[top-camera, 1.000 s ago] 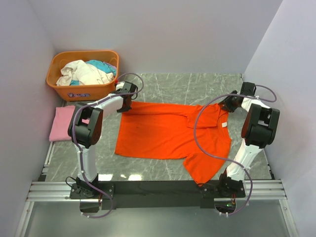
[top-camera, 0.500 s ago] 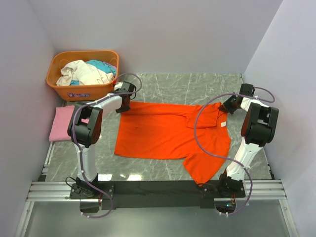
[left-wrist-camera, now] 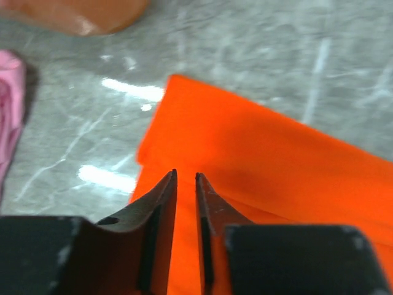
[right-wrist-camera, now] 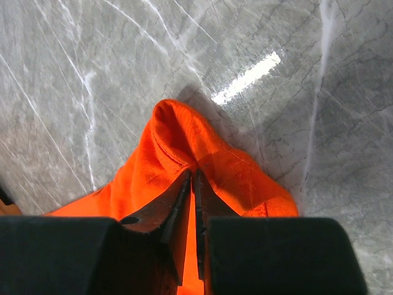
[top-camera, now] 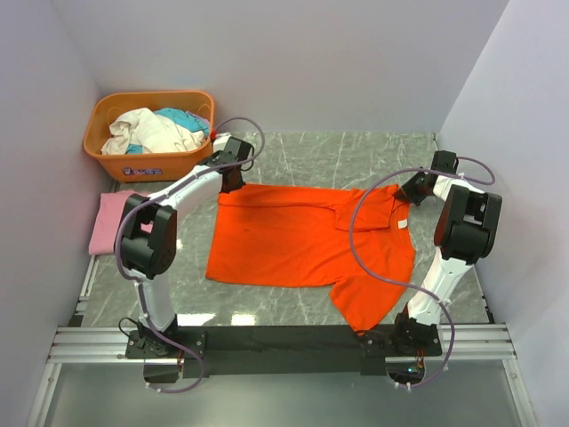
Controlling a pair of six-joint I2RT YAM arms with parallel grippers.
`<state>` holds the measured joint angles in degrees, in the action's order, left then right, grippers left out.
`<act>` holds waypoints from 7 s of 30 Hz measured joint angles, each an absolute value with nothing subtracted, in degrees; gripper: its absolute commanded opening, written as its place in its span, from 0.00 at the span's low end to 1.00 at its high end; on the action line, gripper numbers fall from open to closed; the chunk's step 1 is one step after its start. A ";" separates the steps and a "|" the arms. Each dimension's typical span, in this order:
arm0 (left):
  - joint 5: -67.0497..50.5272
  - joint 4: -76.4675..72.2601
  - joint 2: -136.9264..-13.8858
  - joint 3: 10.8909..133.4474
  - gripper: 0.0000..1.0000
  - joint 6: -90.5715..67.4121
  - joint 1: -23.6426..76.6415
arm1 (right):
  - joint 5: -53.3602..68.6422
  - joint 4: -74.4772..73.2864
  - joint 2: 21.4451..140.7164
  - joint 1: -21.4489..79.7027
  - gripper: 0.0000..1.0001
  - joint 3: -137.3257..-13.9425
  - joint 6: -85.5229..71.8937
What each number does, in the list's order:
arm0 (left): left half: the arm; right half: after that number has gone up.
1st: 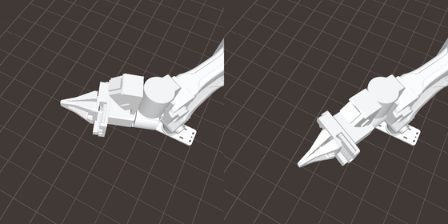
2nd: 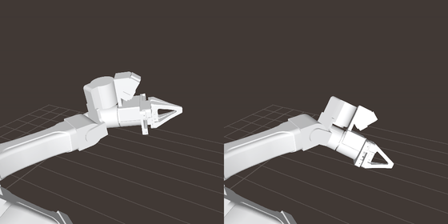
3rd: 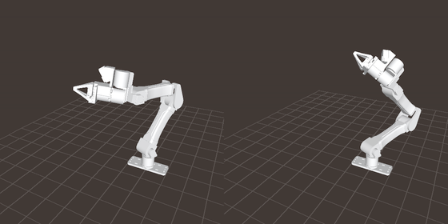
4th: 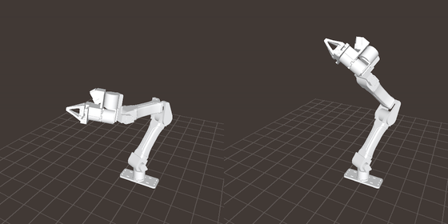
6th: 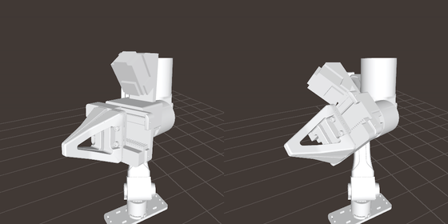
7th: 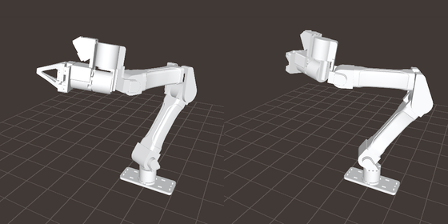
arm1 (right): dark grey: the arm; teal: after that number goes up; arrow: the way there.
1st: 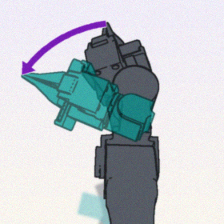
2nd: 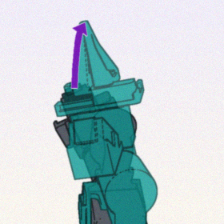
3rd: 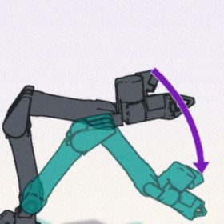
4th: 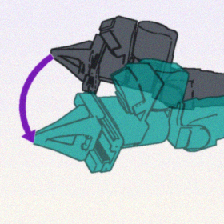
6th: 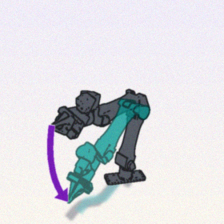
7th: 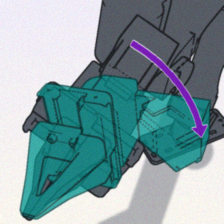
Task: Fold and stack the t-shirts
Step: Fold the T-shirt at the center of the board.
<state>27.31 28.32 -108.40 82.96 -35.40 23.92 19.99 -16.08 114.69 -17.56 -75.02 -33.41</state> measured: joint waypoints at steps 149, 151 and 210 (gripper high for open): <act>34.85 25.45 -76.53 64.20 0.89 -23.20 23.31 | -20.84 -27.03 105.06 24.23 0.25 -64.84 4.40; 34.89 25.43 -76.75 64.20 0.89 -23.18 23.31 | -20.80 -27.03 105.21 24.23 0.17 -64.84 4.62; 34.92 24.73 -79.77 64.20 0.89 -22.11 23.31 | -10.85 -37.17 102.37 29.85 0.35 -72.69 0.93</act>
